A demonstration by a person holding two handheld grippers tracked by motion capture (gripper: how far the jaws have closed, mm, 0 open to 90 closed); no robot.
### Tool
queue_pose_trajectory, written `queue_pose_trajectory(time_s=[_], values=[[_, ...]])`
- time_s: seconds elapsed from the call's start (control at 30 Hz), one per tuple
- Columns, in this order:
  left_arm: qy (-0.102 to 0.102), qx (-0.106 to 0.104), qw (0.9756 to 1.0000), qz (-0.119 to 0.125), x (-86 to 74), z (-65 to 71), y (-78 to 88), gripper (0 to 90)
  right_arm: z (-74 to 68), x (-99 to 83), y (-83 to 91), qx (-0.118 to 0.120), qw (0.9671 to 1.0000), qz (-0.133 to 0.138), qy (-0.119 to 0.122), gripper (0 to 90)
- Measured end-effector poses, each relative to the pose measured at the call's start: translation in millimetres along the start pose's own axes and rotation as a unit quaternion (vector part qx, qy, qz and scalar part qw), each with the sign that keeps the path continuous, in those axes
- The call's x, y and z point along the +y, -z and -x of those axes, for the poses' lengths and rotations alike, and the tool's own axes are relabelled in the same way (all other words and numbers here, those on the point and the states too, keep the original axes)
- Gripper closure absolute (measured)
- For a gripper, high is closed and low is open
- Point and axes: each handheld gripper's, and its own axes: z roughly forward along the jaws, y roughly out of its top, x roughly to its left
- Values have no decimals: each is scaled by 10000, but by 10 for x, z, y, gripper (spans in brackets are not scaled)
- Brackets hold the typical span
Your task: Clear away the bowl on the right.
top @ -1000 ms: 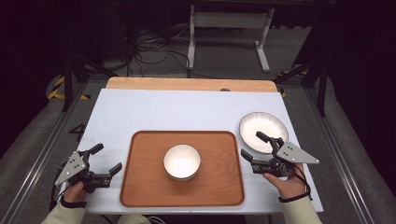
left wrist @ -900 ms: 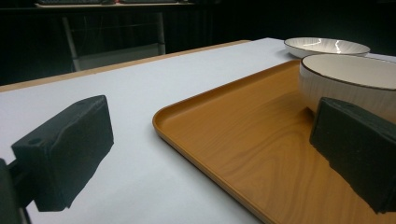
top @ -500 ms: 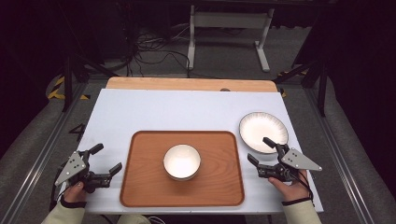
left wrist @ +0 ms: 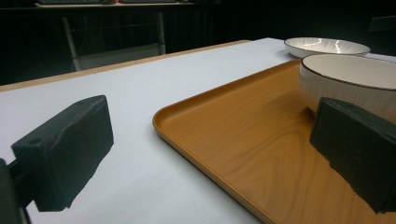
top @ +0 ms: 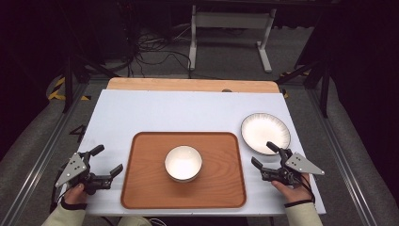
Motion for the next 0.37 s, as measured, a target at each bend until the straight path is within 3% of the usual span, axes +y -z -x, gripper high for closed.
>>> queue_pose_trajectory(time_s=[0.37], values=[[-4,7,10000,10,-1,3,1,3,-3,-14,20,-36,9999,112,-15,110]])
